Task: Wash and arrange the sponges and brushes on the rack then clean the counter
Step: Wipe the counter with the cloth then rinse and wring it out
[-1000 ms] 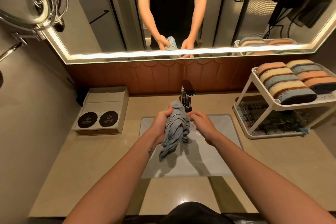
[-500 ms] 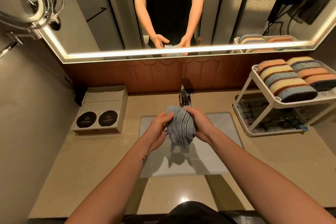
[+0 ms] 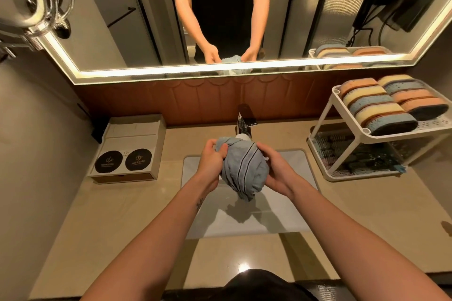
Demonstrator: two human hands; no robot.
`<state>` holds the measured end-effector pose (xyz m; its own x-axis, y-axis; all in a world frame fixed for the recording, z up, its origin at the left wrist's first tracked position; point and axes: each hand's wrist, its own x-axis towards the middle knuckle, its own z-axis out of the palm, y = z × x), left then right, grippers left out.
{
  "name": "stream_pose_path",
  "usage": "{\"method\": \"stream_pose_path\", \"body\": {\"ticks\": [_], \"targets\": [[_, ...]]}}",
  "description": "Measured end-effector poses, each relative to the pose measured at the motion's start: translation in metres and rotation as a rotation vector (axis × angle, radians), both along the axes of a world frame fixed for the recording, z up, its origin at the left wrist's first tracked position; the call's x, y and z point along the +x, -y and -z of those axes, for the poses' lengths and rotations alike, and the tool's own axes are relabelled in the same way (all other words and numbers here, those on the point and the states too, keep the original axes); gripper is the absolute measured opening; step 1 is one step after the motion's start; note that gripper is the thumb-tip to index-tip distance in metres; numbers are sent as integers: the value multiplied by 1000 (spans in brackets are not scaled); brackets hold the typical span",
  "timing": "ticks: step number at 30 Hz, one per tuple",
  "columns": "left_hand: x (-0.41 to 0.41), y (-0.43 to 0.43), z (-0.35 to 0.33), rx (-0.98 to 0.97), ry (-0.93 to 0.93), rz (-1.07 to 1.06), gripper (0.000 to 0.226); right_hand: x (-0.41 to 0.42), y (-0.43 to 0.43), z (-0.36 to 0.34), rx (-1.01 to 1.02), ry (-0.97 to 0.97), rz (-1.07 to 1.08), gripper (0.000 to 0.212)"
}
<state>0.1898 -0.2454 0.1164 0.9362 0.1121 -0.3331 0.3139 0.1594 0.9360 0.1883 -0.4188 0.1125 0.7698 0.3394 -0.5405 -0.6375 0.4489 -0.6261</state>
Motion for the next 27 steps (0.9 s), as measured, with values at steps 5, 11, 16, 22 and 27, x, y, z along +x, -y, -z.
{"method": "stream_pose_path", "body": {"ticks": [5, 11, 16, 22, 27], "targets": [[1, 1, 0, 82, 47, -89, 7, -1, 2, -4, -8, -40, 59, 32], [3, -6, 0, 76, -48, -28, 26, -2, 3, -6, 34, 118, 129, 25], [-6, -5, 10, 173, -114, -8, 44, 5, 1, -17, 42, 193, 142, 17], [-7, -3, 0, -106, 10, -147, 23, 8, 15, 4, -66, -174, 137, 49], [-9, 2, -5, -195, 30, -166, 17, 4, 22, 14, -101, -377, -114, 70]]}}
